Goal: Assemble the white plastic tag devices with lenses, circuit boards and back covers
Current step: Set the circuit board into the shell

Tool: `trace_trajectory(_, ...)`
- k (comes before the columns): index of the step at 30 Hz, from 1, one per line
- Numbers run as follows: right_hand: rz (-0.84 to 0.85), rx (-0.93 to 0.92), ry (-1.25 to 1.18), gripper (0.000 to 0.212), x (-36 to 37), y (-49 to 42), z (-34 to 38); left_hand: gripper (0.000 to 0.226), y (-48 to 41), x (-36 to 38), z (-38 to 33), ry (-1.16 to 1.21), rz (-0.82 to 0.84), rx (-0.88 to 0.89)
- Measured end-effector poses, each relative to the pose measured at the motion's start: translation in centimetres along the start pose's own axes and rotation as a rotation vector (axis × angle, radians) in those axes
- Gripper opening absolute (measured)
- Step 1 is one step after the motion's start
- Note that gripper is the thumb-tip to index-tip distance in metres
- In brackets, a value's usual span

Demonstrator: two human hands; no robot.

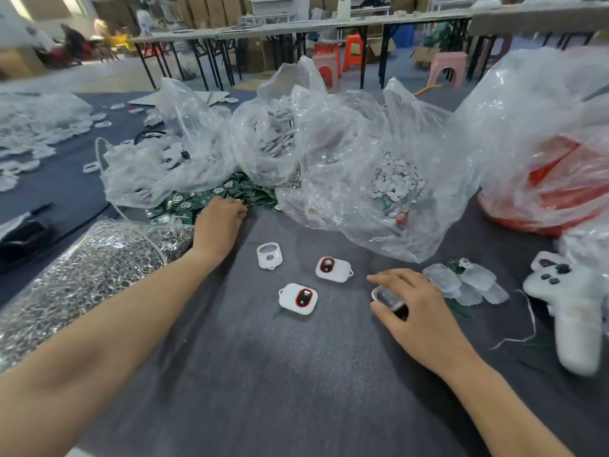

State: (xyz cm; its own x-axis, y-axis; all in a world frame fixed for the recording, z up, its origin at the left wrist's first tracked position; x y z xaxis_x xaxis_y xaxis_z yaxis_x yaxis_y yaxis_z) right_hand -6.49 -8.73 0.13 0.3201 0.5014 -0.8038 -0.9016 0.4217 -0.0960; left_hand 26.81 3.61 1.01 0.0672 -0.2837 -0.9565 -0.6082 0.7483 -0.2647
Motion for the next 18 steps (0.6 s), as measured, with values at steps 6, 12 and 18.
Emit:
trace_trajectory(6,-0.208,0.008,-0.187,0.028,-0.6,0.1,0.1,0.021,2.4,-3.5,-7.5,0.534,-0.2,0.011)
trace_trajectory(12,-0.426,0.013,-0.902,0.017,-2.2,0.6,0.5,0.025,9.7,-1.9,-20.3,1.427,0.217,0.048)
trace_trajectory(18,-0.308,0.072,-0.875,0.016,-2.3,0.6,0.0,0.016,11.2,-0.6,-21.3,1.525,0.251,0.069)
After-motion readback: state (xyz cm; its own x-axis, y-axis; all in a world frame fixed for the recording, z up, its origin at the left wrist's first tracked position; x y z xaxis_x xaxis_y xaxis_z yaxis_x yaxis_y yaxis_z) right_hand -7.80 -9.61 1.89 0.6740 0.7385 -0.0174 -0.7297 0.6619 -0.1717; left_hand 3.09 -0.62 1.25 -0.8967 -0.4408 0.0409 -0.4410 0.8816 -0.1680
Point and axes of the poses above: each hand's wrist, its own y-axis away from the middle knuckle, its own x-axis out of the palm, z = x × y, the point moved 1 cm from there along -y, towards the middle knuckle, and after that the axes turned 13 degrees about z, right-handed, at the moved point
